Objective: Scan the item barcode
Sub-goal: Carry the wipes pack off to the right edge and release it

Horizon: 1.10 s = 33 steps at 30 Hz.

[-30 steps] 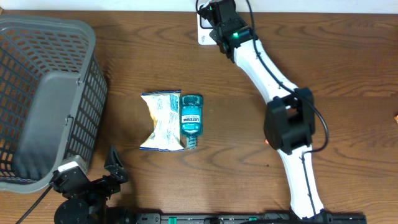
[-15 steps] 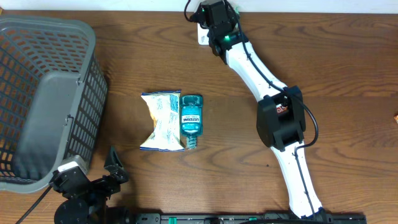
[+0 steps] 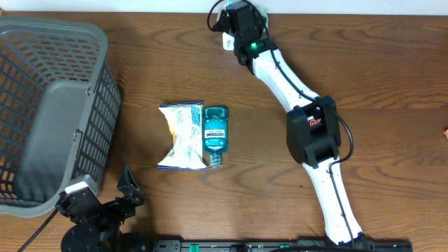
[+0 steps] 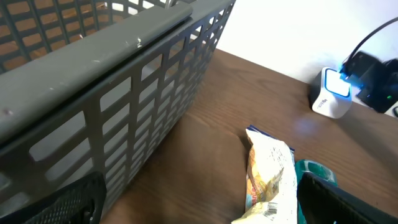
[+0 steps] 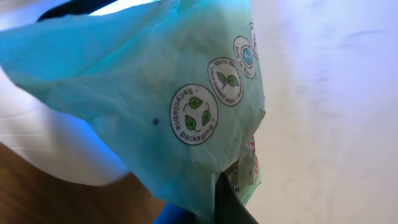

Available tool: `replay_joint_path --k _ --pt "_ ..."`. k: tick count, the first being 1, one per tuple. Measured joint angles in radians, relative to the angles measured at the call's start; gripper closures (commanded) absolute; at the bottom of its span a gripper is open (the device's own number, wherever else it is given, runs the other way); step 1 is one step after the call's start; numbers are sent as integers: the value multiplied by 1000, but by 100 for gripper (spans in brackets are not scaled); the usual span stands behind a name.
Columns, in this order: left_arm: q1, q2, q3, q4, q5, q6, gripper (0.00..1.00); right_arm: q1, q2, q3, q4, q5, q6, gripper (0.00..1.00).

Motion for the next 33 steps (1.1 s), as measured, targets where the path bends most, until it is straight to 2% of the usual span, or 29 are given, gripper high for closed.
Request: replay_joint_path --k 9,13,17,21,24,28,33 --pt "0 0 0 0 0 0 2 -2 23 0 -13 122 15 99" --pt "0 0 0 0 0 0 2 -21 12 2 -158 172 98 99" --pt "0 0 0 0 0 0 2 -87 -41 1 -423 190 263 99" --pt "0 0 0 0 0 0 2 -238 -106 3 -645 231 469 99" --pt "0 0 0 0 0 0 2 -365 -121 7 -738 224 585 99" --pt "0 0 0 0 0 0 2 -581 -121 6 -755 149 676 99" --pt "0 0 0 0 0 0 2 -768 -121 6 -740 79 695 99"
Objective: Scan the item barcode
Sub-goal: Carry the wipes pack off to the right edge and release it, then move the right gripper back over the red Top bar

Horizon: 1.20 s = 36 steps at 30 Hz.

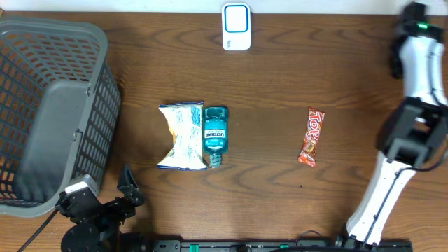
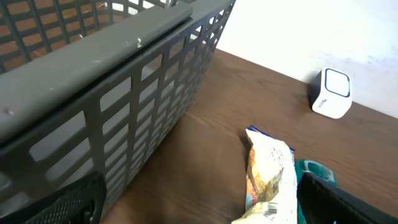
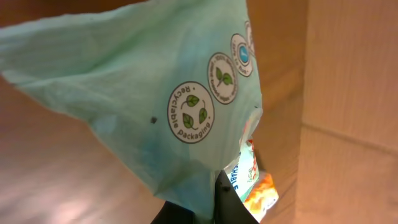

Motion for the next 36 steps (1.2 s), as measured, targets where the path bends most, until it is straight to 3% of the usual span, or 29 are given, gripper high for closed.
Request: replay_joint_path --k 3,6,8,10,11,12,22,30,36 --pt "0 0 0 0 0 0 2 -86 0 0 11 -42 8 97" --pt "0 0 0 0 0 0 2 -145 0 0 21 -89 44 86" --pt "0 0 0 0 0 0 2 -180 0 0 24 -124 90 66" --pt "0 0 0 0 0 0 2 -209 0 0 19 -156 142 32" --pt "0 0 0 0 0 0 2 -221 0 0 12 -169 164 4" --pt "0 0 0 0 0 0 2 -230 0 0 5 -177 185 1" --pt "0 0 0 0 0 0 2 -242 -75 0 -35 -356 317 1" --pt "0 0 0 0 0 0 2 -151 -472 3 -34 -675 457 1" --pt "0 0 0 0 0 0 2 -5 -685 18 -82 -756 559 1"
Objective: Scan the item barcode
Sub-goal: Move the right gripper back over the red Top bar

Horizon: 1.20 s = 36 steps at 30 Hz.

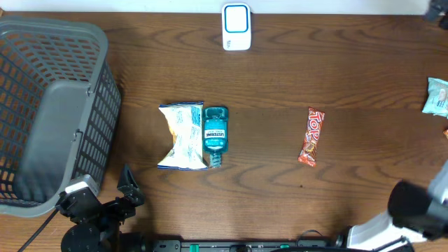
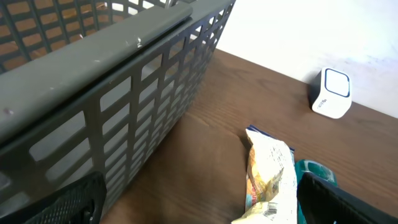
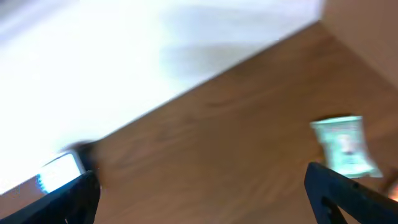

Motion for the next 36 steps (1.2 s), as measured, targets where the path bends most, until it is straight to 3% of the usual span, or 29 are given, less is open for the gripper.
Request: replay_joint_path --k 12,28,36 --pt "0 0 0 0 0 0 2 312 -23 -1 -239 -36 182 1" --pt "0 0 0 0 0 0 2 539 109 -3 -522 7 190 3" --pt "0 0 0 0 0 0 2 698 192 -84 -545 151 202 1"
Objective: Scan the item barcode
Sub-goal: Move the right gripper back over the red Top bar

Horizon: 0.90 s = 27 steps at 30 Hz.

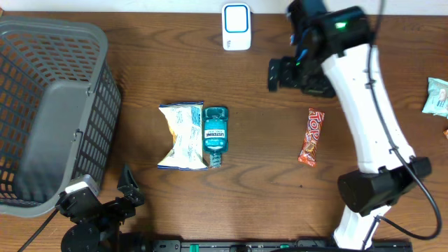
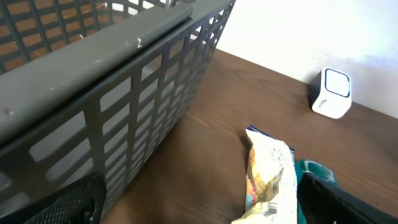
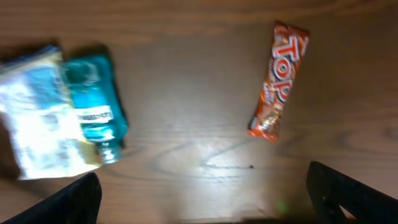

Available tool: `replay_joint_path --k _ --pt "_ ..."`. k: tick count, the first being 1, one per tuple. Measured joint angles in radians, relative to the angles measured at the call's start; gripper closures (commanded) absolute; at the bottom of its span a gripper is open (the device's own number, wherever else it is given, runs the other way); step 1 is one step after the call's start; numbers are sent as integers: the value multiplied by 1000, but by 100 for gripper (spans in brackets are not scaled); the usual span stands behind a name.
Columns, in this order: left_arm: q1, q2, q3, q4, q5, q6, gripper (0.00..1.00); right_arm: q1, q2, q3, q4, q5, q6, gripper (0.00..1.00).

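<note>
The white scanner (image 1: 236, 26) stands at the table's back edge. On the table lie an orange Top candy bar (image 1: 312, 136) (image 3: 280, 90), a teal Listerine bottle (image 1: 215, 135) (image 3: 93, 109) and a pale chips bag (image 1: 181, 136) (image 2: 268, 177). A teal pouch (image 1: 437, 96) rests at the right edge. My right gripper (image 1: 281, 73) (image 3: 205, 199) hovers open and empty, right of the scanner and behind the candy bar. My left gripper (image 1: 101, 189) (image 2: 199, 199) stays open and empty at the front left.
A grey mesh basket (image 1: 49, 112) (image 2: 106, 81) fills the left side of the table, close to my left gripper. The white right arm (image 1: 371, 105) stretches from the front right over the table.
My right arm was out of the overhead view at the right. It now reaches over the back middle of the table, gripper still open. The pouch stays at the right edge.
My right gripper first held the teal pouch at the lit scanner. Then it held the pouch at the far right of the table. Then the pouch lay at the right edge with the gripper open. Now the gripper is above the table's back middle. The left arm never moved.
</note>
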Motion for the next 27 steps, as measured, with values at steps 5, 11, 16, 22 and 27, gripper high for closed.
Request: replay_joint_path --k 5,11,16,22,27 --pt "0 0 0 0 0 0 2 37 2 -172 19 97 94 1" --pt "0 0 0 0 0 0 2 46 6 -418 174 134 161 1" --pt "0 0 0 0 0 0 2 26 13 -569 336 145 183 1" --pt "0 0 0 0 0 0 2 -21 14 -689 511 152 179 2" --pt "0 0 0 0 0 0 2 -64 14 -749 573 152 151 1"
